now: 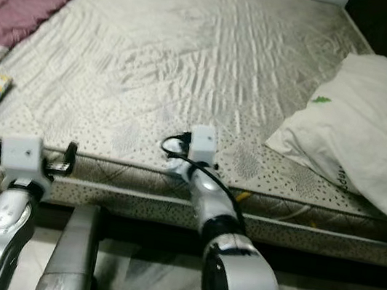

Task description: Clean up the room

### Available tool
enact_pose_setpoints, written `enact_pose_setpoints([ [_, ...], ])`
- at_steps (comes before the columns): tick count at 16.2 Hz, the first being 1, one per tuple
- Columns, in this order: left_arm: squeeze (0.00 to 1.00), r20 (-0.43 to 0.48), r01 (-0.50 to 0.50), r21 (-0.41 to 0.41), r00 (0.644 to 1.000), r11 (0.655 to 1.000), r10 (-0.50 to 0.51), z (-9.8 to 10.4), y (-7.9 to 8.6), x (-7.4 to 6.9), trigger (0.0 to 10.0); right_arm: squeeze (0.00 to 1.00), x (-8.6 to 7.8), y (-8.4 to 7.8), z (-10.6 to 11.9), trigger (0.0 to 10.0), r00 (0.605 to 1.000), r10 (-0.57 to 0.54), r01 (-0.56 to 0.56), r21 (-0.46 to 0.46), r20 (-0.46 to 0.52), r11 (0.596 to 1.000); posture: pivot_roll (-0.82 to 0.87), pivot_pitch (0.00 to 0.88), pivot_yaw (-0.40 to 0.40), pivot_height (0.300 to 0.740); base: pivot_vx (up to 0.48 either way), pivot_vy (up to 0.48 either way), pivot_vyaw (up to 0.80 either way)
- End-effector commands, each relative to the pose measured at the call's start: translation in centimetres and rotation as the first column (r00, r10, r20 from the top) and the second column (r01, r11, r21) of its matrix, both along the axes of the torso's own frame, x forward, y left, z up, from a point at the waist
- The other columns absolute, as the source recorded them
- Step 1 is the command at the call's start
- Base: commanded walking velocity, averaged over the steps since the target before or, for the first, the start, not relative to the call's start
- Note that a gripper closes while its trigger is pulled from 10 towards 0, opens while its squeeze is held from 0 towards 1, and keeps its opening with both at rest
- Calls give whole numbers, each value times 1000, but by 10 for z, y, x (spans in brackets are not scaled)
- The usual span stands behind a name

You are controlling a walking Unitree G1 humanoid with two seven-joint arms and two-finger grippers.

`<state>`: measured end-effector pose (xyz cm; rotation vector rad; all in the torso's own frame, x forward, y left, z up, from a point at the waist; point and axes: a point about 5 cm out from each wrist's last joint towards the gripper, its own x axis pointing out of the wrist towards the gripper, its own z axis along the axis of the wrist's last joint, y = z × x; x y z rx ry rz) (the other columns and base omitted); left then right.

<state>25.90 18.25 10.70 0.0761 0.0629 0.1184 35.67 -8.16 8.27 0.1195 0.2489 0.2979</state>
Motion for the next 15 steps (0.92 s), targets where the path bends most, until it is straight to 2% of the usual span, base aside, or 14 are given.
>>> enact_pose_setpoints([
  [1, 0, -6, 36, -20, 999, 999, -36, -3, -6, 8, 10000, 0, -3, -14, 1, 0, 999, -25, 23, 50, 27, 998, 118, 0, -17, 484, 0, 0, 0],
  [3, 0, 21, 54, -55, 998, 997, -52, 1, -12, 21, 10000, 0, -16, -44, -1, 0, 994, -83, 77, 94, 64, 993, 90, 0, -6, 484, 0, 0, 0],
  [4, 0, 32, 53, -54, 998, 997, -51, 2, -11, 24, 10000, 0, -20, -51, 1, 0, 991, -106, 96, 117, 79, 988, 80, 0, -4, 484, 0, 0, 0],
  [5, 0, 39, 46, -50, 998, 998, -44, 2, -8, 26, 10000, 0, -26, -57, 4, 0, 987, -128, 113, 142, 101, 983, 72, 0, -2, 484, 0, 0, 0],
  [7, 0, 62, 5, -52, 998, 999, -2, 1, 3, 28, 10000, 0, -42, -53, 19, 0, 971, -130, 93, 181, 202, 979, 62, 0, 4, 484, 0, 0, 0],
  [8, 0, 78, -8, -61, 997, 998, 13, 4, 6, 29, 10000, 0, -46, -50, 25, 1490, 965, -137, 100, 171, 222, 980, 66, 0, 10, 484, 0, 0, 0],
  [9, 0, 90, -8, -63, 996, 998, 13, 7, 6, 30, 10000, 0, -46, -49, 29, 10000, 958, -151, 112, 165, 243, 980, 68, 0, 10, 484, 0, 0, 0],
  [10, 0, 95, -7, -64, 995, 998, 13, 7, 6, 30, 10000, 0, -47, -49, 32, 10000, 956, -153, 115, 159, 252, 981, 69, 0, 11, 484, 0, 0, 0],
  [11, 0, 118, -1, -70, 993, 998, 10, 12, 4, 31, 10000, 0, -45, -51, 43, 10000, 938, -179, 140, 147, 296, 979, 73, 0, 14, 484, 0, 0, 0],
  [15, 0, 117, 26, -69, 993, 997, -18, 12, -1, 25, 10000, 0, -46, -50, 62, 10000, 916, -208, 154, 178, 343, 972, 78, 0, 21, 503, 0, 0, 0],
])
